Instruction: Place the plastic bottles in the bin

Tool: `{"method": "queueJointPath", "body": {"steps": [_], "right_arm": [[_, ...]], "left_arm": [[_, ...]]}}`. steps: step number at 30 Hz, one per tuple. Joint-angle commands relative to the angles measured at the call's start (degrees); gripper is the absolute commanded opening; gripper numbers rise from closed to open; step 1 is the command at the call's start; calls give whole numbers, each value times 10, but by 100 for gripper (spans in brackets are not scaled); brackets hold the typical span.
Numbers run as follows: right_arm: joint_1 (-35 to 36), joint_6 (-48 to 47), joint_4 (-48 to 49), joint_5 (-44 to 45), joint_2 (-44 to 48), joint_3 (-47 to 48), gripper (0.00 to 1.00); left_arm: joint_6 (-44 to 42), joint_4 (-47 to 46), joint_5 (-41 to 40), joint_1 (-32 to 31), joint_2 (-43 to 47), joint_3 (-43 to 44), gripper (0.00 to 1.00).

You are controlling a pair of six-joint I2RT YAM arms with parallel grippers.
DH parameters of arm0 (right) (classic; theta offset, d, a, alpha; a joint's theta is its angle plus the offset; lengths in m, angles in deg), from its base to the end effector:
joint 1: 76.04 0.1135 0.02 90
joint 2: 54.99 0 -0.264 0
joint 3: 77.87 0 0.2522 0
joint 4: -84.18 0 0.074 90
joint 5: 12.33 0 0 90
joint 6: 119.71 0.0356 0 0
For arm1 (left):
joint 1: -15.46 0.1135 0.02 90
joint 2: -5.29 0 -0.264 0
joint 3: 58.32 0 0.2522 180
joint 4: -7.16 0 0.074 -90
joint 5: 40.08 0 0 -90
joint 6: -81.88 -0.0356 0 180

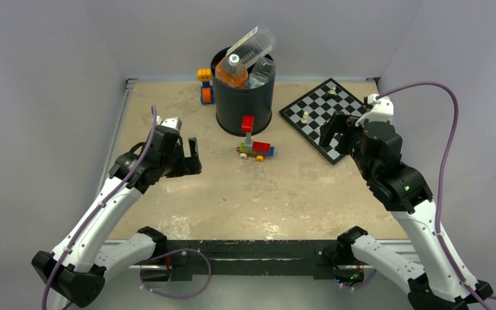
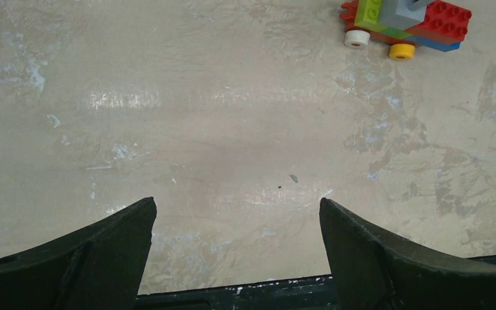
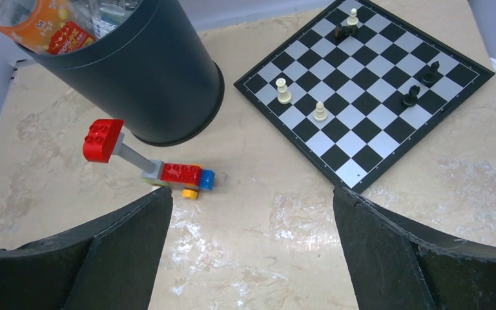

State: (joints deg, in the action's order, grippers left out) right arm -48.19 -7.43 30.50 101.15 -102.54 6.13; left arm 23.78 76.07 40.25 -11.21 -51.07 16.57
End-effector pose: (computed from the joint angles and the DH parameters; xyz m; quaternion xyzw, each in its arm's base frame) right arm 0.1362 0.0559 0.4265 0.0823 0.7931 0.0977 0.5955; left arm 0.1657 -0.0765 0.3294 -0.0713 0.9352 -0.0960 0.3333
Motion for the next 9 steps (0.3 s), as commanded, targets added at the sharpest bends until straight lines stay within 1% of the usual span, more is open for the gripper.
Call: {"method": "queueJointPath", "body": {"steps": [1,9], "right_arm": [[2,10,2,9,1,-1,99],[2,11,15,0,-12,3,99]], "left_arm": [[24,-14,0,2,20,9,100],[16,-2,-31,2,22,27,100]]}}
